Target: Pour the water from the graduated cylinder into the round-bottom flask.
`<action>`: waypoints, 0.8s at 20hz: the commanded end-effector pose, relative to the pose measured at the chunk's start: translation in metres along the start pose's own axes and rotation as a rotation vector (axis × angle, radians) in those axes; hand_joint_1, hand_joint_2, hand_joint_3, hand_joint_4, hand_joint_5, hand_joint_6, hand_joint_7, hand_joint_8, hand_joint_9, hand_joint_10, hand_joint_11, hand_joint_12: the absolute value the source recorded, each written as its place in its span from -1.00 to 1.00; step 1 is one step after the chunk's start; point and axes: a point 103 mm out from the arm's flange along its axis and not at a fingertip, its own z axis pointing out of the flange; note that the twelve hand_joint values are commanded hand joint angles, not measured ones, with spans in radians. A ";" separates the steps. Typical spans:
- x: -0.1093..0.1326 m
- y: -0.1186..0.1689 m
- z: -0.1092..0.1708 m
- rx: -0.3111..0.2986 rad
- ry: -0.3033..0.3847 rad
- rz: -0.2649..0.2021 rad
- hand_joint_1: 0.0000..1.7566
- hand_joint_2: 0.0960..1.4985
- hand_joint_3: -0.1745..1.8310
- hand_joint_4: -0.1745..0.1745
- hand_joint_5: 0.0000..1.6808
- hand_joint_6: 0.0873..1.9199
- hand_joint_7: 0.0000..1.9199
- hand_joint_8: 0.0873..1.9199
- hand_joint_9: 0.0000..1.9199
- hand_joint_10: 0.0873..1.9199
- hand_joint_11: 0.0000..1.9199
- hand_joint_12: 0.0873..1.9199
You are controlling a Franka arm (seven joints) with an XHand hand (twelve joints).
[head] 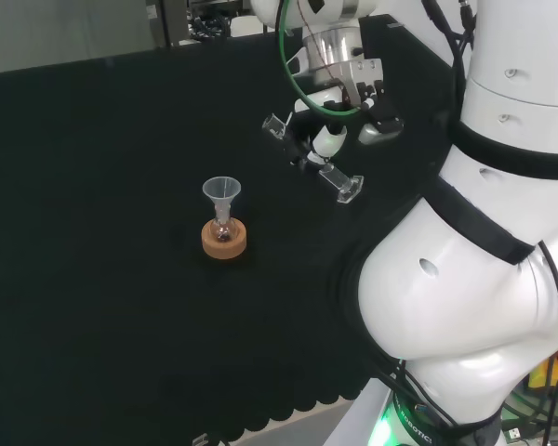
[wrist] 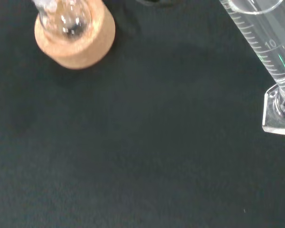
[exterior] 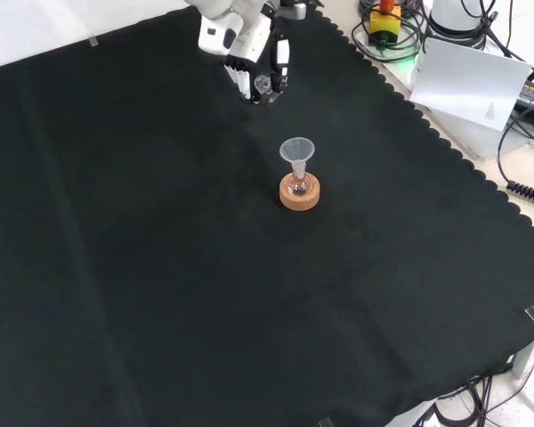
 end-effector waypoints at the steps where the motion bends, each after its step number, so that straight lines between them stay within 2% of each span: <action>1: 0.011 0.003 0.004 0.096 -0.059 0.012 0.44 0.44 -0.83 -1.00 0.17 -0.02 0.07 -0.04 0.51 -0.99 0.24 -0.21; 16: 0.031 0.007 0.011 0.266 -0.112 0.019 0.44 0.44 -0.83 -1.00 0.18 -0.03 0.07 -0.05 0.52 -1.00 0.25 -0.21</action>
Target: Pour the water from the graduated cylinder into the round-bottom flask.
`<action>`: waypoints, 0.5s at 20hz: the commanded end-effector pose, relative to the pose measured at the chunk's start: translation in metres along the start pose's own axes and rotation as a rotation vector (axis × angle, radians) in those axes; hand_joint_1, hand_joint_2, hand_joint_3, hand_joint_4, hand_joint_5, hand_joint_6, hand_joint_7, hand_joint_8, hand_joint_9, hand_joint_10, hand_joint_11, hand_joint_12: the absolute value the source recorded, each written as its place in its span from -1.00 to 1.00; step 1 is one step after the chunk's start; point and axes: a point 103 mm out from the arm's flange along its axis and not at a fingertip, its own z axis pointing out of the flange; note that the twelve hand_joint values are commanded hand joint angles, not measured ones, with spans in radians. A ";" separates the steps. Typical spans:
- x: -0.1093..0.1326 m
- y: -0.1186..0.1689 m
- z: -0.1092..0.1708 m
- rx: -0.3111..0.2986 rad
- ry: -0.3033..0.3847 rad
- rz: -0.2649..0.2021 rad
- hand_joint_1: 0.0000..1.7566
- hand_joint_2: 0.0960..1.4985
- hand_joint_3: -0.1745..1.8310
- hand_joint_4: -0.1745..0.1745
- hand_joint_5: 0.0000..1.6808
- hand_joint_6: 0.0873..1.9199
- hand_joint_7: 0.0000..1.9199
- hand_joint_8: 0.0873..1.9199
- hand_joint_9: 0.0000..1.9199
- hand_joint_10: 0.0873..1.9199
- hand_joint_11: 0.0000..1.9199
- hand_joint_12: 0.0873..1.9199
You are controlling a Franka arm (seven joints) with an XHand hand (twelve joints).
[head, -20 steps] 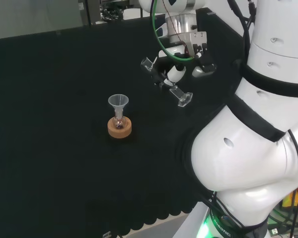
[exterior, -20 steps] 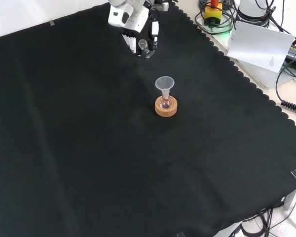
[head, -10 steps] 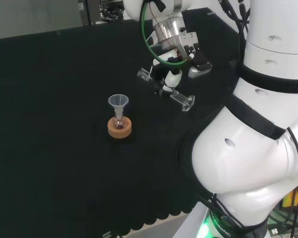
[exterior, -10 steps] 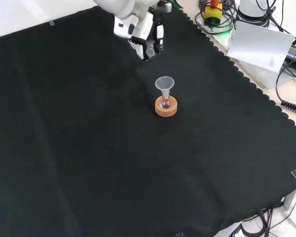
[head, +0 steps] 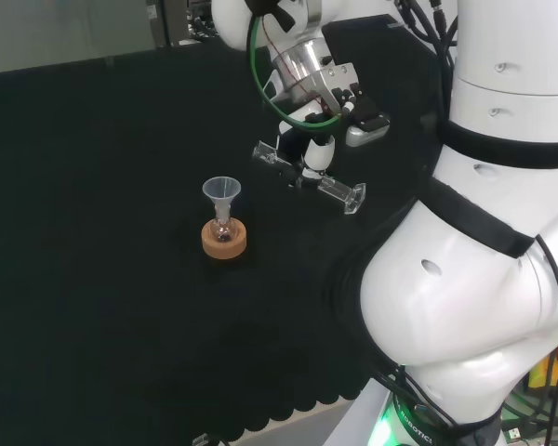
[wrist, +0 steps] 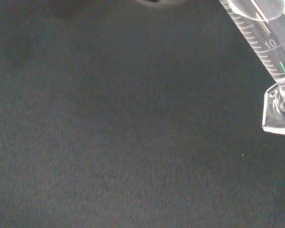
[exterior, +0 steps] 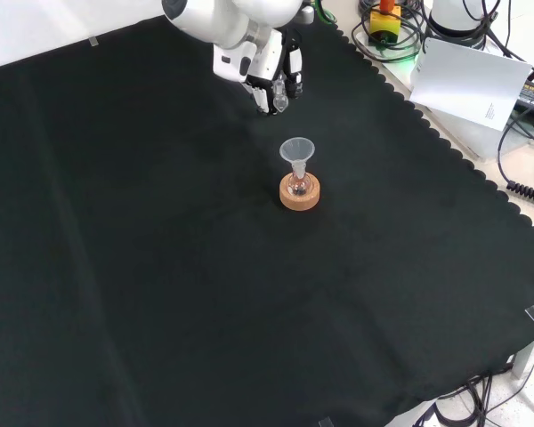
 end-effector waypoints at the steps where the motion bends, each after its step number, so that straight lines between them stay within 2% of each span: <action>1: 0.011 0.005 -0.001 0.066 -0.023 -0.002 0.44 0.44 -0.83 -1.00 0.18 -0.04 0.07 -0.05 0.52 -1.00 0.25 -0.21; 10: 0.024 0.011 -0.004 0.147 -0.060 0.008 0.44 0.43 -0.83 -1.00 0.18 -0.04 0.08 -0.06 0.52 -1.00 0.25 -0.22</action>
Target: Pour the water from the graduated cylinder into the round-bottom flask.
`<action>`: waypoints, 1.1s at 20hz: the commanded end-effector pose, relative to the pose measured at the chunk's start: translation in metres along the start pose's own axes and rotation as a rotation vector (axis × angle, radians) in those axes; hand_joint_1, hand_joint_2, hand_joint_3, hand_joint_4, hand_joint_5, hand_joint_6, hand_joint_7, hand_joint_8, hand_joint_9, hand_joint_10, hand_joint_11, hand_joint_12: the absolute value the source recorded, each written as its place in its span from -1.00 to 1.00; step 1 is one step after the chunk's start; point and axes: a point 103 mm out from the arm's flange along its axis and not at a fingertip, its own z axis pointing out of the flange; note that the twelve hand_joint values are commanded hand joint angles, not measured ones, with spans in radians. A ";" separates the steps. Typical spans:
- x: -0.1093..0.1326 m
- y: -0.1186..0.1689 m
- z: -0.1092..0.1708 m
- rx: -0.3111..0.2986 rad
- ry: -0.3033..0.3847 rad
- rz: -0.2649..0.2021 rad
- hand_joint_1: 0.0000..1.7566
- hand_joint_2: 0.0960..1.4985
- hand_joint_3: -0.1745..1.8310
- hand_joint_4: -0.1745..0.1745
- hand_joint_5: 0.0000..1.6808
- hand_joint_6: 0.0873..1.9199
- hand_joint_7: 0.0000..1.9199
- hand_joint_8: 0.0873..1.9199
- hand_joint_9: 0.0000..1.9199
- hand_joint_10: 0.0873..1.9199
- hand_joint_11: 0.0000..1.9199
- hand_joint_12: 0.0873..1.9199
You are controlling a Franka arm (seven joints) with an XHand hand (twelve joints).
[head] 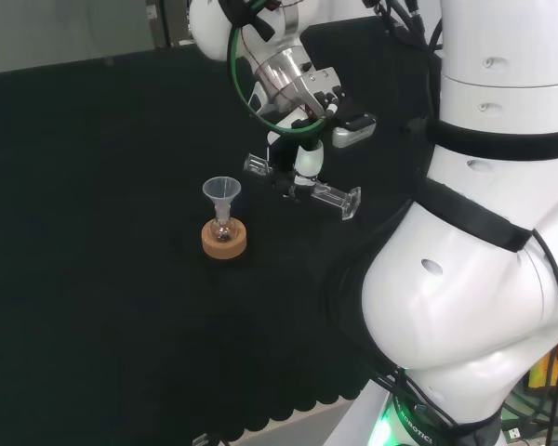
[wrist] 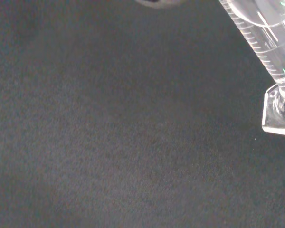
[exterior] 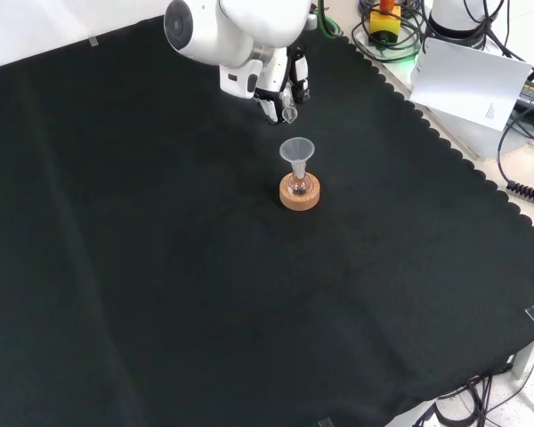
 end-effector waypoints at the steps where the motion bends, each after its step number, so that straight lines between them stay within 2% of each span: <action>1: 0.009 0.002 -0.005 0.052 -0.029 0.010 0.44 0.43 -0.83 -1.00 0.18 -0.04 0.08 -0.06 0.52 -1.00 0.25 -0.22; 7: 0.018 0.003 -0.010 0.091 -0.056 0.019 0.44 0.43 -0.83 -1.00 0.19 -0.05 0.08 -0.06 0.53 -1.00 0.25 -0.22; 14: 0.025 0.005 -0.015 0.141 -0.077 0.051 0.44 0.43 -0.83 -1.00 0.19 -0.05 0.08 -0.06 0.53 -1.00 0.26 -0.22; 16: 0.026 0.005 -0.017 0.158 -0.088 0.075 0.44 0.43 -0.83 -1.00 0.19 -0.05 0.08 -0.07 0.53 -1.00 0.26 -0.22; 22: 0.028 0.005 -0.021 0.199 -0.087 0.097 0.44 0.43 -0.83 -1.00 0.19 -0.05 0.09 -0.07 0.53 -1.00 0.26 -0.23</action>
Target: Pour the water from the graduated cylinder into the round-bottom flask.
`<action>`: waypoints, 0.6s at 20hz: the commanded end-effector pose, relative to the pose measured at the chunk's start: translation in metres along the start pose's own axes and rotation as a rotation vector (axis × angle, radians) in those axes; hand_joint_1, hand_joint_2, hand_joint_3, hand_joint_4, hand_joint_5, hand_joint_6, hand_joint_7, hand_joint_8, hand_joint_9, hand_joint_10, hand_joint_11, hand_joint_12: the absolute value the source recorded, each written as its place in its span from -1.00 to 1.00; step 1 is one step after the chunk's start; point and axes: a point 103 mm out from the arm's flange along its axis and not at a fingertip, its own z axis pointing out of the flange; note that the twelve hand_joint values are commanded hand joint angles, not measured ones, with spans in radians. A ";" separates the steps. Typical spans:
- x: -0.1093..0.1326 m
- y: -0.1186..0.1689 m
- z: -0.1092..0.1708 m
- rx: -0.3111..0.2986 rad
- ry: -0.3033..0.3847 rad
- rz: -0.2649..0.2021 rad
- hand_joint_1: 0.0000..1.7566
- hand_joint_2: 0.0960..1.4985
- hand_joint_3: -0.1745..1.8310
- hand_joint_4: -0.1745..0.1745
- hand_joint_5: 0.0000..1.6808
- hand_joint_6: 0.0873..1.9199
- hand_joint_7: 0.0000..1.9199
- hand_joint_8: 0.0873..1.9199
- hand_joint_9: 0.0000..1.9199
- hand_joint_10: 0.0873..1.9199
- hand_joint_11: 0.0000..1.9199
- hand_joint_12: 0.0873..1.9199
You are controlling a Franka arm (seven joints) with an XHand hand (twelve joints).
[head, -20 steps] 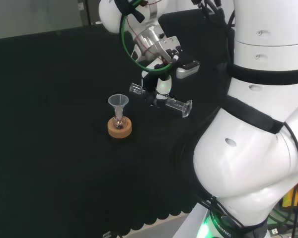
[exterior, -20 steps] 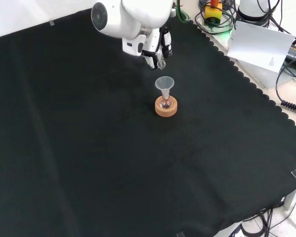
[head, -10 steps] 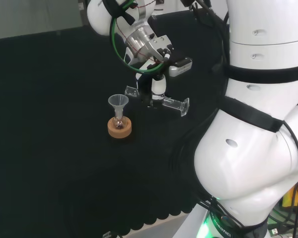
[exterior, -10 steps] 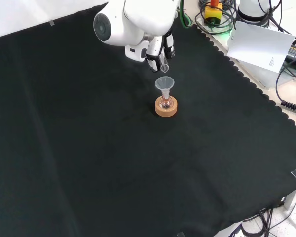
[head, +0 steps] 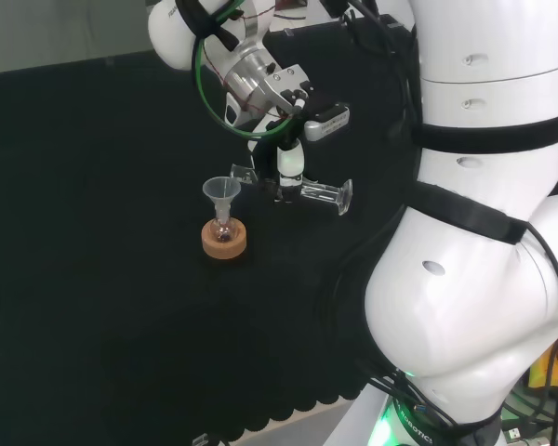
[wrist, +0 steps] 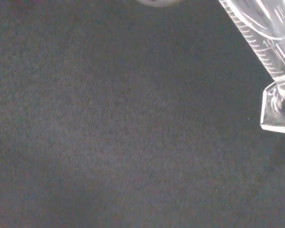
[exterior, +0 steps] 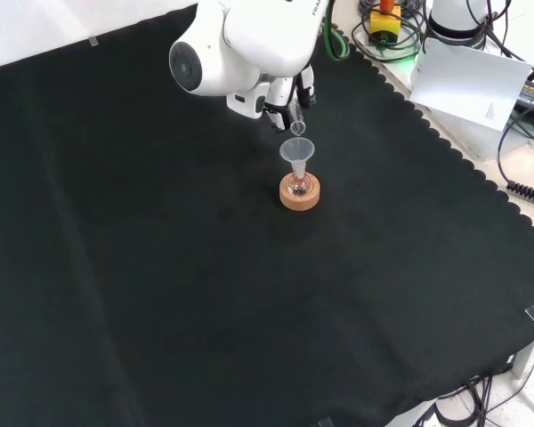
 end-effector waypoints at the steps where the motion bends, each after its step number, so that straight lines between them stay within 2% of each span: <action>1: 0.003 -0.001 -0.004 0.045 -0.012 0.028 0.44 0.43 -0.83 -1.00 0.19 -0.05 0.09 -0.07 0.53 -1.00 0.26 -0.23; 12: 0.008 -0.005 -0.011 0.095 -0.030 0.065 0.44 0.43 -0.83 -1.00 0.19 -0.06 0.09 -0.07 0.54 -1.00 0.26 -0.23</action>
